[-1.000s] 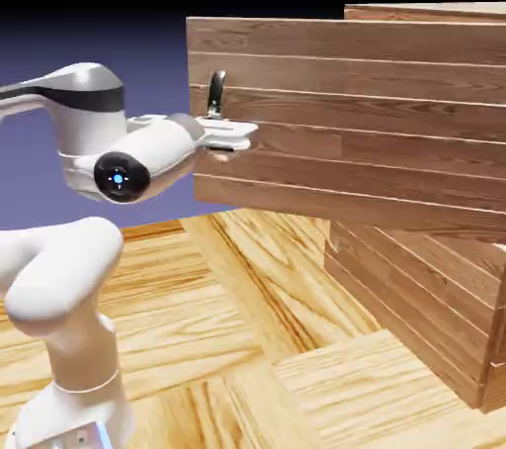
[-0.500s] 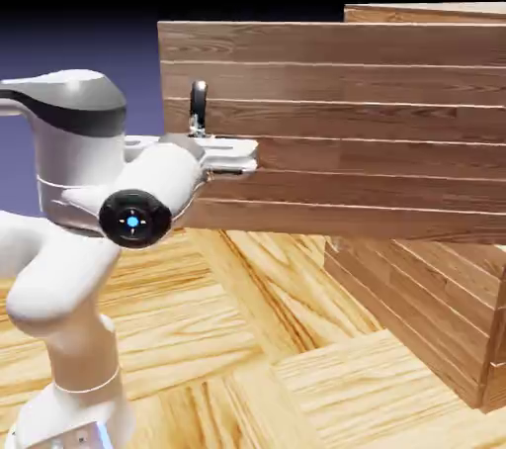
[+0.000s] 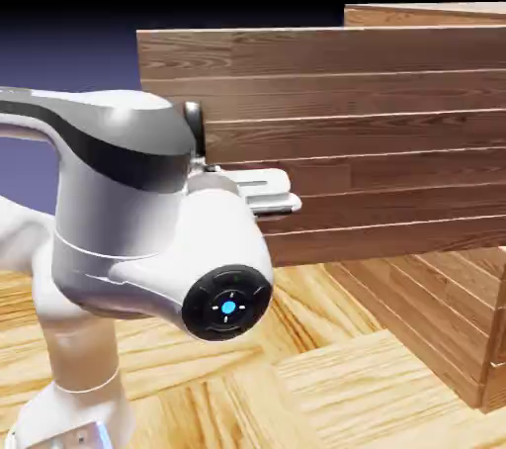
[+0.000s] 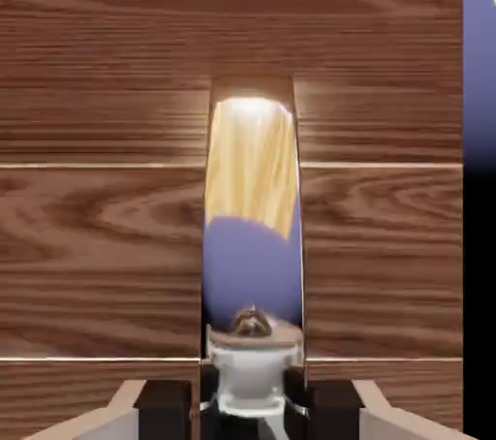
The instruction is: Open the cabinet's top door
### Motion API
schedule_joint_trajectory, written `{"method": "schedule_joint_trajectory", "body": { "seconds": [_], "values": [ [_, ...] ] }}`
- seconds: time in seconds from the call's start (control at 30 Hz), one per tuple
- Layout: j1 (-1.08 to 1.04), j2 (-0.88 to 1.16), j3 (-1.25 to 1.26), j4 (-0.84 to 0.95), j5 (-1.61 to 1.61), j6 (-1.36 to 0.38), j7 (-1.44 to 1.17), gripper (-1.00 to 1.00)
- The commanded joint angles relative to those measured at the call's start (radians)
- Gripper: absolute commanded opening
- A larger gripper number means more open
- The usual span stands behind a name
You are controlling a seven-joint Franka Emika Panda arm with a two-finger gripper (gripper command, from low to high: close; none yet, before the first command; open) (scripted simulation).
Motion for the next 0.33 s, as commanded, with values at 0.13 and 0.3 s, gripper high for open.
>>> {"method": "schedule_joint_trajectory", "body": {
  "seconds": [0.13, 0.3],
  "values": [
    [0.181, 0.020, -0.140, 0.151, -0.045, -0.086, 0.003, -1.00],
    [0.329, 0.116, -0.289, 0.290, -0.064, -0.207, -0.067, -1.00]
  ]
}}
